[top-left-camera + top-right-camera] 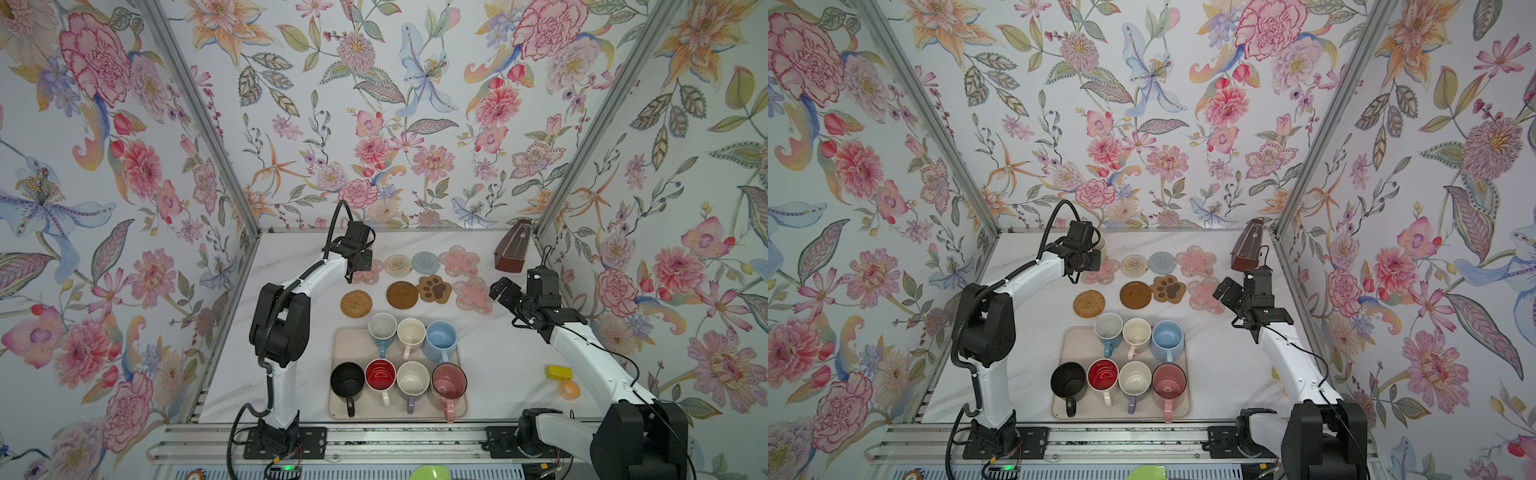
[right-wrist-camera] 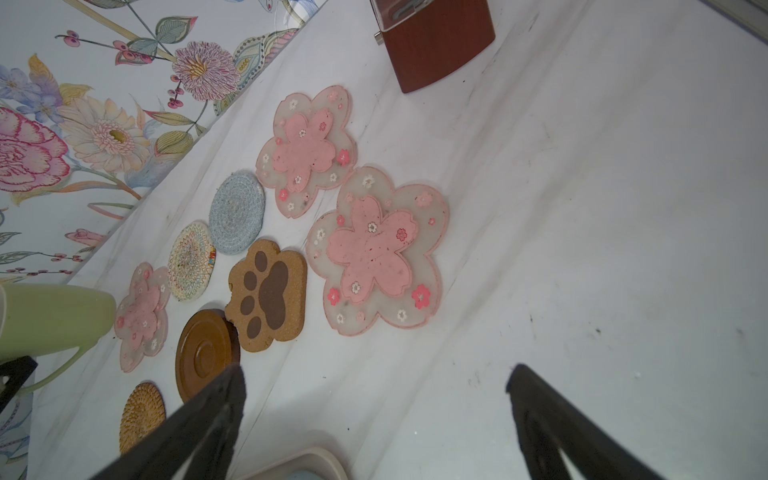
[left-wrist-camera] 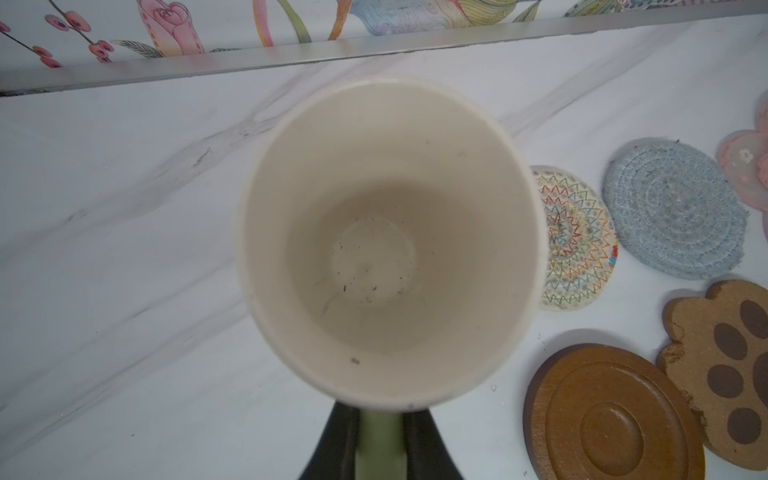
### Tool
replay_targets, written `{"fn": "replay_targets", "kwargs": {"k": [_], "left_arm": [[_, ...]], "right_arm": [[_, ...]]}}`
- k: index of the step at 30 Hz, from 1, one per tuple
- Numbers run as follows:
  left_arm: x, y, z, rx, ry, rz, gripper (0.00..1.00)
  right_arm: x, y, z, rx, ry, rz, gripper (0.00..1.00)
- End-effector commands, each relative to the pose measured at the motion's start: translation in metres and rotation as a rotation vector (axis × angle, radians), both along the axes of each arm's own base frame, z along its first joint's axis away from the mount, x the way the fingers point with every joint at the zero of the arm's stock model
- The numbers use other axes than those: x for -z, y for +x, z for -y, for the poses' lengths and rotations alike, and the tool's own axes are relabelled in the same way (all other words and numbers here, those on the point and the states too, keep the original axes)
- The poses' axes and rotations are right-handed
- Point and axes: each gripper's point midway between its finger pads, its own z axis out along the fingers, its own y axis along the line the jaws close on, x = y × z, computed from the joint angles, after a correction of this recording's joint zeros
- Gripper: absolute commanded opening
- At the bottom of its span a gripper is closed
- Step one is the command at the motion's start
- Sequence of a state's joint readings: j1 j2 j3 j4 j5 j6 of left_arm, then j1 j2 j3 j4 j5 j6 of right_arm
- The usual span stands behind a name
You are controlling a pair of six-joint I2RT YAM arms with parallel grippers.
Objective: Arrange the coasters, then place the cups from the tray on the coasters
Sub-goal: 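Carry the cream mug with the left gripper over the farthest pink flower coaster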
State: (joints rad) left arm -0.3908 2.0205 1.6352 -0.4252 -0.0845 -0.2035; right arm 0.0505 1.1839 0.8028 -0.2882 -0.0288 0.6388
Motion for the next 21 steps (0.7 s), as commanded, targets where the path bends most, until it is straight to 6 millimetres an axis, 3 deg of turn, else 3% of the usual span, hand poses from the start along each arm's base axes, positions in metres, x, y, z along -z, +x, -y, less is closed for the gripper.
{"fn": "replay_targets", "kwargs": {"k": [1,21], "left_arm": [[-0.021,0.022,0.004,-0.012,-0.040,0.079,0.00],[0.010,0.027,0.007,-0.015,-0.085,0.019,0.00]], "right_arm": [[0.008,-0.004,0.005,0.004,-0.027,-0.029,0.99],[0.008,-0.002,0.006,0.007,-0.030,-0.028,0.99]]}}
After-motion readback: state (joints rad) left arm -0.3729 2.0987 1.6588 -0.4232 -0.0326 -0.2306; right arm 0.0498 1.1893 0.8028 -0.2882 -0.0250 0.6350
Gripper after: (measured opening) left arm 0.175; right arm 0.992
